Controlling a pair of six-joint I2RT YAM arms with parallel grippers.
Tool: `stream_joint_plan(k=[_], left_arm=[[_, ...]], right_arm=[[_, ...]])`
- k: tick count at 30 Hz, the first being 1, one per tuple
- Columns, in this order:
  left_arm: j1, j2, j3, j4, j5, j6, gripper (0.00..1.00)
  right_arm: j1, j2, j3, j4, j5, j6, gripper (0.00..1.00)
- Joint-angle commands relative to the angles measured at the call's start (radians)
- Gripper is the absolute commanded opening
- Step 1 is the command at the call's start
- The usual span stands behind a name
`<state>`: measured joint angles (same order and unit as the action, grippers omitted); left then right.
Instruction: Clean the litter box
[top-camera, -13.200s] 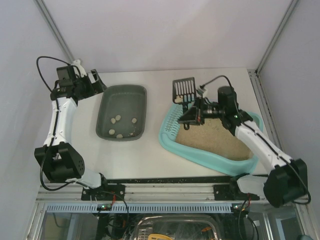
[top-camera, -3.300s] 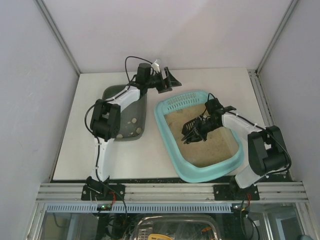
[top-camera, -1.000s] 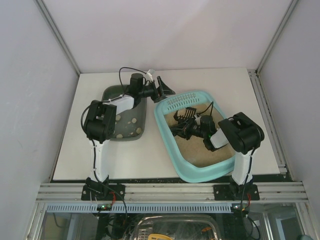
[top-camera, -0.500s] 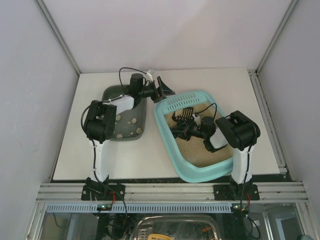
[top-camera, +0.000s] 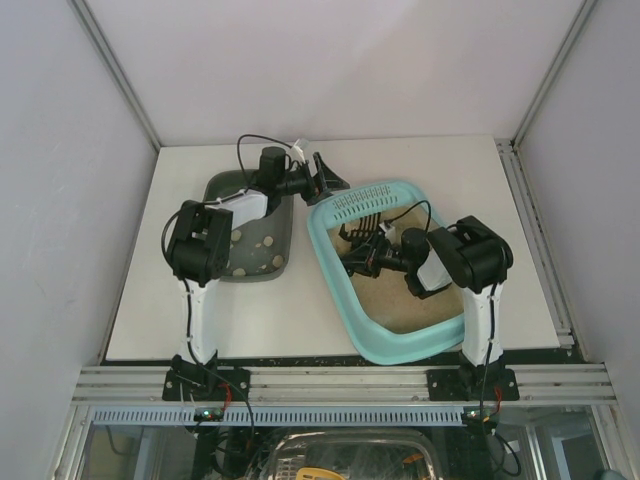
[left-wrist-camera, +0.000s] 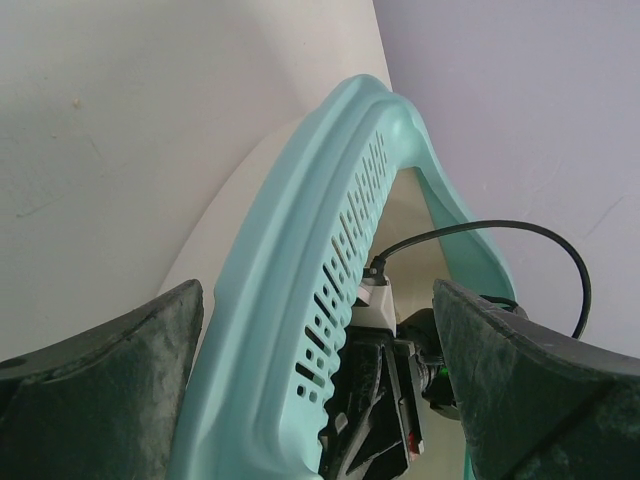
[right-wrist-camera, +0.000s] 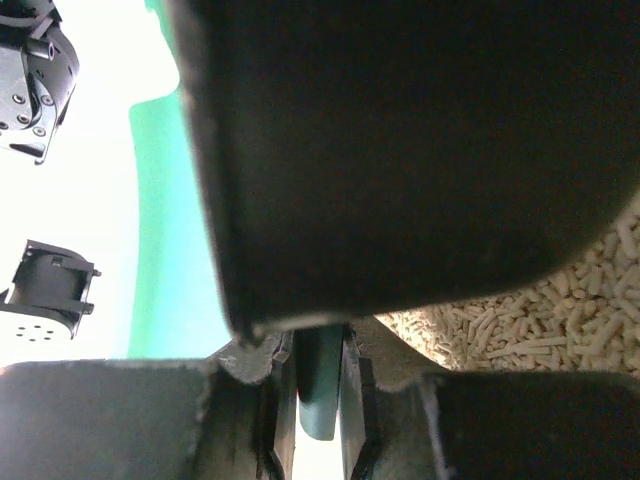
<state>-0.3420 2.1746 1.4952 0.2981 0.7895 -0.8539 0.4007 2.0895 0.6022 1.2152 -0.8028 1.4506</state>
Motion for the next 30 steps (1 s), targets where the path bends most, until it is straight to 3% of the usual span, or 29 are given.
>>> stream_joint_plan(k=[1, 6, 20, 30], left_arm=[[0.002, -0.055, 0.005, 0.028, 0.023, 0.003, 1.0], [0.003, -0.058, 0.003, 0.014, 0.025, 0.016, 1.0], [0.01, -0.054, 0.009, -0.007, 0.031, 0.028, 1.0], [0.011, -0.065, -0.004, -0.015, 0.027, 0.034, 1.0]], right_arm=[[-0.001, -0.007, 0.055, 0.045, -0.098, -0.042, 0.0], [-0.015, -0.117, -0.001, -0.048, -0.105, -0.077, 0.0], [-0.048, -0.446, -0.045, -0.571, -0.152, -0.282, 0.0], [-0.09, -0.62, -0.135, -0.814, -0.164, -0.415, 0.0]])
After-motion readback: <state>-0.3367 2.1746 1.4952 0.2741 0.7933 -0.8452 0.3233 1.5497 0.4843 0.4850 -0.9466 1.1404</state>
